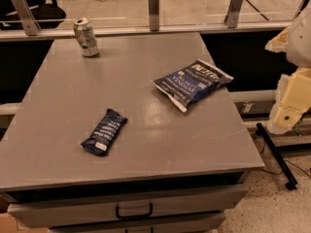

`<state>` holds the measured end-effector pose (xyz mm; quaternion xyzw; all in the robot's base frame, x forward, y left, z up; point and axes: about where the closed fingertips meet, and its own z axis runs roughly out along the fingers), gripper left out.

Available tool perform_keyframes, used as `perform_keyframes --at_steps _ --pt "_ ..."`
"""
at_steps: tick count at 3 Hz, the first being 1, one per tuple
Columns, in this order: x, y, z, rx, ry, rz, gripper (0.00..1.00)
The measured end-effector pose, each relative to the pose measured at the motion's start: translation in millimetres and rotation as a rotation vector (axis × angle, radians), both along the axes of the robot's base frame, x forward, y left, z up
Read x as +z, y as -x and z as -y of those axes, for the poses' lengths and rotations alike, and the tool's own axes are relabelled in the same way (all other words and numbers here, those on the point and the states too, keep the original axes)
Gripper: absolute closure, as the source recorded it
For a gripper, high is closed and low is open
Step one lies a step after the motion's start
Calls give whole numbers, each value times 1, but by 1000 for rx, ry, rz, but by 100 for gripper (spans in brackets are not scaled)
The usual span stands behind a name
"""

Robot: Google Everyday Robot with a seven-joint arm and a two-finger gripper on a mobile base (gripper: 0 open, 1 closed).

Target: Pick rxbar blueberry

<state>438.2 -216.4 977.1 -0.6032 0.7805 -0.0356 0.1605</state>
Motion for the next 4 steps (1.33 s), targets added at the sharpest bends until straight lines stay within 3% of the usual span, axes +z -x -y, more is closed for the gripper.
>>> perform_keyframes --at_steps 1,2,3,4 --pt "0 0 0 0 0 0 0" --pt "-17 -8 -29 68 -64 -15 0" --pt "-40 -16 -103 207 -170 -25 0" --pt "-48 -18 -196 358 -287 -17 0"
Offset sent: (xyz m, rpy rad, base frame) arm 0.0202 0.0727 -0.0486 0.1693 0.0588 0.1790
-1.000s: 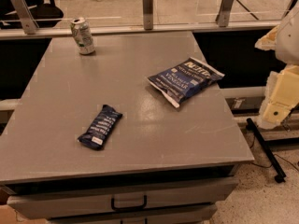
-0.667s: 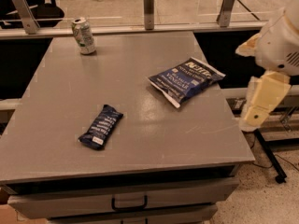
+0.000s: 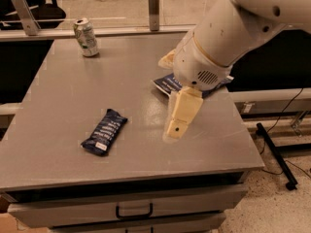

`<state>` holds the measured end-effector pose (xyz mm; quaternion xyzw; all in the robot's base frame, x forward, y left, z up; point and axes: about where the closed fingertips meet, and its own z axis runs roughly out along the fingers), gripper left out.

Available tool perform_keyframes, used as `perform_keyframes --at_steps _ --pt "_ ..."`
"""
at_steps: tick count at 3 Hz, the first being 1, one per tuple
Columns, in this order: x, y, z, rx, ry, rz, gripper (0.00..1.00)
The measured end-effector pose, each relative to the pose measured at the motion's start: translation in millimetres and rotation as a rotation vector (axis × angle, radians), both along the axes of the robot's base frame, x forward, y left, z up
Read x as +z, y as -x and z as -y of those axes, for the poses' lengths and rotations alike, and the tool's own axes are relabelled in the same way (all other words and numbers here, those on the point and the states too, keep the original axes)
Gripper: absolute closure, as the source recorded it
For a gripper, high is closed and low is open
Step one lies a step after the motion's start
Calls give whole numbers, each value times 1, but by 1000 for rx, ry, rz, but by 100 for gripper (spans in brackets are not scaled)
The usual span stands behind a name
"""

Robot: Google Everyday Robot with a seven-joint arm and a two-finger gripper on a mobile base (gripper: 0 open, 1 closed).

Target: Pick rxbar blueberry

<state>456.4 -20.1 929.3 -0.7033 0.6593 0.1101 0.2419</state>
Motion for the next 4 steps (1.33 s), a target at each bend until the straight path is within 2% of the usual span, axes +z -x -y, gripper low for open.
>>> perform_keyframes --at_steps 1,2,3,4 --pt "0 0 0 0 1 0 0" --pt "-7 -1 -15 3 -37 -7 0" --pt "-20 1 -62 4 -96 -14 0" --pt "-35 1 -99 -9 -137 -18 0"
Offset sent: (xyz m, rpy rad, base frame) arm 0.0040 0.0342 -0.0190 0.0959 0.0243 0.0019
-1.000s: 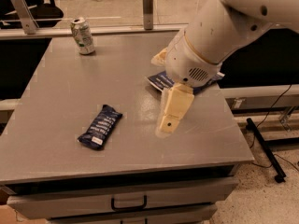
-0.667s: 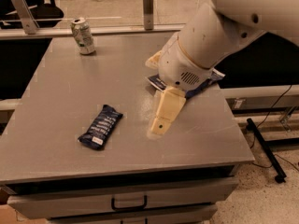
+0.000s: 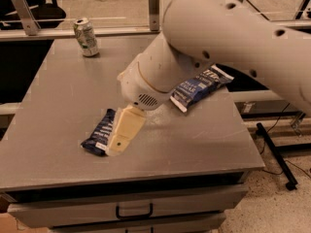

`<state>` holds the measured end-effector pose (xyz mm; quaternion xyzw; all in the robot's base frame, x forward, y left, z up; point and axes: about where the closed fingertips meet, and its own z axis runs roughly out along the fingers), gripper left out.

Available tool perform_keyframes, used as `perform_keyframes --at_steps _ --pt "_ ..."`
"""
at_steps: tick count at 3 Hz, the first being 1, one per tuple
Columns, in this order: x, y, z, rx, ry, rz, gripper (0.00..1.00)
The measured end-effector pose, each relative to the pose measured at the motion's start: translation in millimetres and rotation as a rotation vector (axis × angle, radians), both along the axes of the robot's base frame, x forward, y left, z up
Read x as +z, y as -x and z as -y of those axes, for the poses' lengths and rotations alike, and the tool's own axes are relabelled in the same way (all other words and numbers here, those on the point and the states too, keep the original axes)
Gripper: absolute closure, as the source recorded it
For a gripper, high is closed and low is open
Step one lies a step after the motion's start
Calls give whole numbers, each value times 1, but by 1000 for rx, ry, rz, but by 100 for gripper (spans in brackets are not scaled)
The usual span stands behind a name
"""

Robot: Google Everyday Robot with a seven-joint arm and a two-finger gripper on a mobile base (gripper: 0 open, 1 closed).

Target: Pick rxbar blueberry

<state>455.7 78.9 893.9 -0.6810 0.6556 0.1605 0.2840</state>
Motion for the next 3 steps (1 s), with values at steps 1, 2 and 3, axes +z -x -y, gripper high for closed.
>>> perform_keyframes --at_steps 1,2,3 --pt "-17 -12 -22 -40 -27 1 0" --pt "-36 -24 -34 -82 -40 3 0" --pt "-49 -27 -42 -123 -52 -7 0"
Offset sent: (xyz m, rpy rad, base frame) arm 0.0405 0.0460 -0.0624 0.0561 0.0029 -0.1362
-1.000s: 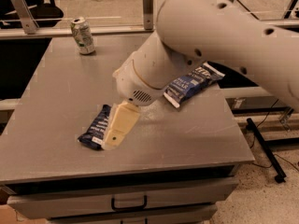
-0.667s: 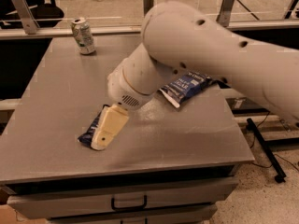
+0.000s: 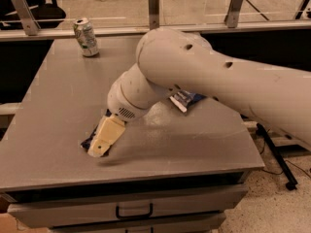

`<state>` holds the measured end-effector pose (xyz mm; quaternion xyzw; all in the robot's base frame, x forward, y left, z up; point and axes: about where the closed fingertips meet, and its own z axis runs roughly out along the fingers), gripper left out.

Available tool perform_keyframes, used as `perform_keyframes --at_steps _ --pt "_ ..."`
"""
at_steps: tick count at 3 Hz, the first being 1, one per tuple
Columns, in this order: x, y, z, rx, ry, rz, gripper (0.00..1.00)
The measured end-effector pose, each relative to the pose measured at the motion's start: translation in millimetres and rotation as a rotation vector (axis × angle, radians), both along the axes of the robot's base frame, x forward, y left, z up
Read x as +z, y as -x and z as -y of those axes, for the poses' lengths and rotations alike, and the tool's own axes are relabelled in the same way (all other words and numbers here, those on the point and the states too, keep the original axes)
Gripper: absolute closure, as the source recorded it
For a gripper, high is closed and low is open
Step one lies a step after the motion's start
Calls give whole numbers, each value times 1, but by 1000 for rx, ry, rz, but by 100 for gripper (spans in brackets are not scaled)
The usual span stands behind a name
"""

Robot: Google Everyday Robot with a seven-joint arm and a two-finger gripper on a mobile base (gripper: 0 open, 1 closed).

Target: Pick rxbar blueberry

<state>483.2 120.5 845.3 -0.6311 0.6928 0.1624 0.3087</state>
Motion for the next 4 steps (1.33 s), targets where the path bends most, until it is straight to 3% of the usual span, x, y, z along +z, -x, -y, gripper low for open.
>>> perform_keyframes --at_steps 2,4 --pt "-21 -6 6 -73 -6 -8 41" --pt "-19 -8 8 -79 -6 -3 87"
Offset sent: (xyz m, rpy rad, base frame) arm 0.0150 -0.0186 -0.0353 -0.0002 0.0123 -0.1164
